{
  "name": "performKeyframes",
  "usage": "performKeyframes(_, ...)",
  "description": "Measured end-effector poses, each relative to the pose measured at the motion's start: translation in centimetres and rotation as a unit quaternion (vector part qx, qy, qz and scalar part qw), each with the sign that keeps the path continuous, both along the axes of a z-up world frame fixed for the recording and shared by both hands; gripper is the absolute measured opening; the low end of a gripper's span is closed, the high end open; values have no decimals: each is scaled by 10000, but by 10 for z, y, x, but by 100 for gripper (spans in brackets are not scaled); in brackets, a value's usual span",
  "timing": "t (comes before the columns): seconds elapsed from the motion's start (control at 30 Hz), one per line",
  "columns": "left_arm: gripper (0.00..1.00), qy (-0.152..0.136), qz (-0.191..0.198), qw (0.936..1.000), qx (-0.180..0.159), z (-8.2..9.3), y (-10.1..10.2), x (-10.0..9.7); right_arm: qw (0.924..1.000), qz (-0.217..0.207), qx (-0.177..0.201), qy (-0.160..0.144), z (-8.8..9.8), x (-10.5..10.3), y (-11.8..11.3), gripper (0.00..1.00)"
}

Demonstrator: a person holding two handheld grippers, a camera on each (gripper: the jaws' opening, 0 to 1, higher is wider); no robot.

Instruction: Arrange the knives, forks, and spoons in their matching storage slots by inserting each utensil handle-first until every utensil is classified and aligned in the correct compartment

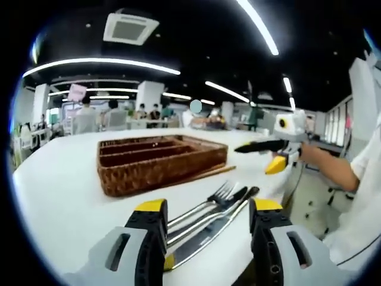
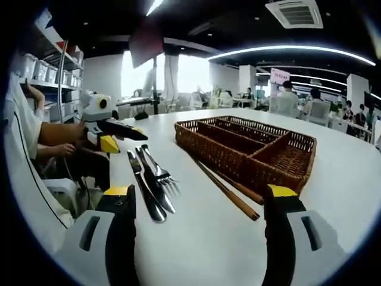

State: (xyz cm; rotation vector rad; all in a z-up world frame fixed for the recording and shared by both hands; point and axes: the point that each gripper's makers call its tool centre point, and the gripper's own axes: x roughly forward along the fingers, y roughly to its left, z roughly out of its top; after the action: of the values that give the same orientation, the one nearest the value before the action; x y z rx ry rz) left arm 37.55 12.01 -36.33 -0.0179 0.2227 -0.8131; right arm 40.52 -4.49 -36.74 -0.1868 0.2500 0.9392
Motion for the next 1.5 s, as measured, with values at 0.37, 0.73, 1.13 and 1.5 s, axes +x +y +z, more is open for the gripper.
performKeyframes(0.37, 50, 123, -176, 9993, 302, -8, -7, 9, 9999, -75, 60, 98, -3, -8, -12, 91)
performKeyframes(0.73, 39, 291, -297, 9964, 741, -15, -10, 25, 9998, -116, 72, 126, -8, -12, -16, 92)
performKeyframes(1.13, 28, 556, -842, 9798, 1726, -31, -16, 38, 9997, -110, 68, 209, -15, -19, -17, 91)
performKeyframes(1.5, 24, 792, -1149, 9698, 1999, -41, -25, 41, 9996, -119, 214, 169, -6, -19, -21, 91)
